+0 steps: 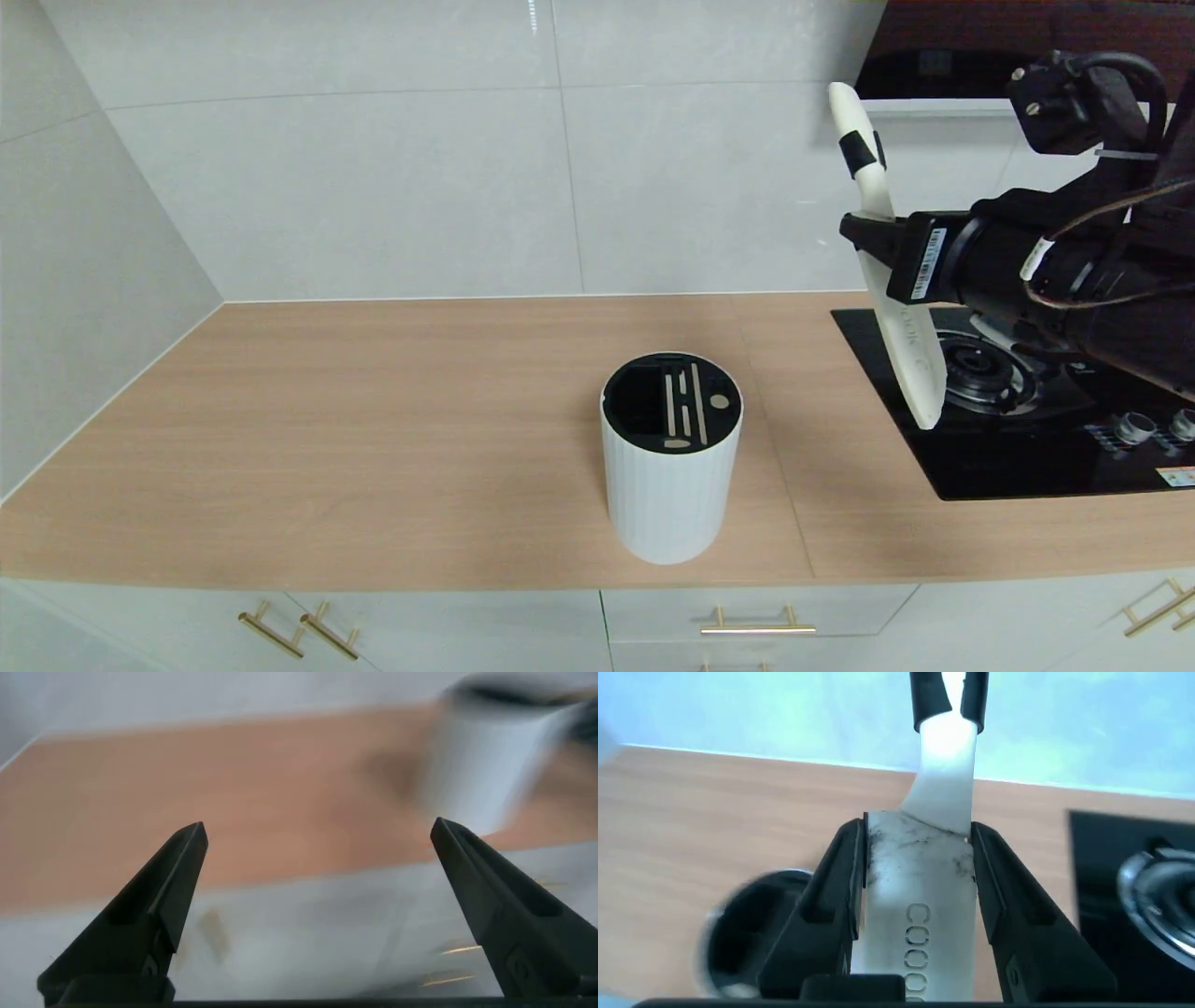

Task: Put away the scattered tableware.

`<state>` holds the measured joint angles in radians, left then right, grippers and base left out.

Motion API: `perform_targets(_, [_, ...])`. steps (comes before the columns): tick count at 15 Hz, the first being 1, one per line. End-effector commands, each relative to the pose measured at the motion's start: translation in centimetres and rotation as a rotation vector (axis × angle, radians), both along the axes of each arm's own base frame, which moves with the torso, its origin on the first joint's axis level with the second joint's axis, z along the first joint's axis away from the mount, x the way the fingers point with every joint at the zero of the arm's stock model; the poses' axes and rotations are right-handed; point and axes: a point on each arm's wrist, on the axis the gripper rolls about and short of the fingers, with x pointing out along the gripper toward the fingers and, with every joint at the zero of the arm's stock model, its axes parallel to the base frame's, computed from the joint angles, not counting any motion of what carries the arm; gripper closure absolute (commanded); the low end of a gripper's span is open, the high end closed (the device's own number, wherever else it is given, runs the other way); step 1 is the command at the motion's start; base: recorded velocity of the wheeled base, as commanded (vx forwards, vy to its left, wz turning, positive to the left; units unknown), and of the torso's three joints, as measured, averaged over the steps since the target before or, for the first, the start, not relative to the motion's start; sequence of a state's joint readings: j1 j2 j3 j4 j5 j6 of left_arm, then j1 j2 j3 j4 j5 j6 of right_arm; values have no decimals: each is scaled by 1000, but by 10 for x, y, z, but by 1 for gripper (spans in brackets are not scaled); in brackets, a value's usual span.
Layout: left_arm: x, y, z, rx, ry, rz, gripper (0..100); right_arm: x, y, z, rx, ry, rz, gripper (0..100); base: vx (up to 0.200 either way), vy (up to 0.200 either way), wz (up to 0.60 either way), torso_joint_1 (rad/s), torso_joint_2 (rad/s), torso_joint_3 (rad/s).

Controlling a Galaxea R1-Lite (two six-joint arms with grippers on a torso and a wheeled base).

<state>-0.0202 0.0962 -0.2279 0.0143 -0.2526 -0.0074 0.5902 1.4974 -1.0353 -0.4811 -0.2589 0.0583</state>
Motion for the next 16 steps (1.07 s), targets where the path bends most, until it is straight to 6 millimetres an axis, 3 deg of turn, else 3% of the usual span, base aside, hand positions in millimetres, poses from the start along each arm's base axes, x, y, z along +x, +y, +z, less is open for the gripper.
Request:
perform_targets(1, [50,-5,97,-25,137,-176,0,-10,6,1,2,-3,38,100,0,0,0,0,0,0])
perform_targets(2, [94,-7,124,-31,186,-178,0,-15,15,-3,-5,7,77,100,0,0,0,0,0,0])
perform_targets(4, [171,-29,131,-104,265,-303,0,-24,34,-12,-20,32,141,100,0,0,0,0,0,0])
perform_targets(7, [244,-77,126,-351,277,-441,0,-33,62,-19,27,51,173,100,0,0,0,0,0,0])
perform_targets(8, [260,-91,119,-382,288,-461,0,-35,70,-23,19,61,173,100,0,0,0,0,0,0])
perform_targets(10, [273,-119,106,-429,338,-479,0,-41,83,-31,2,79,194,100,0,0,0,0,0,0])
perform_targets(13, [260,-138,113,-548,383,-573,0,-46,99,-40,7,90,238,100,0,0,0,0,0,0])
perform_targets(16, [248,-159,119,-559,380,-617,0,-56,108,-48,-4,98,277,100,0,0,0,0,0,0])
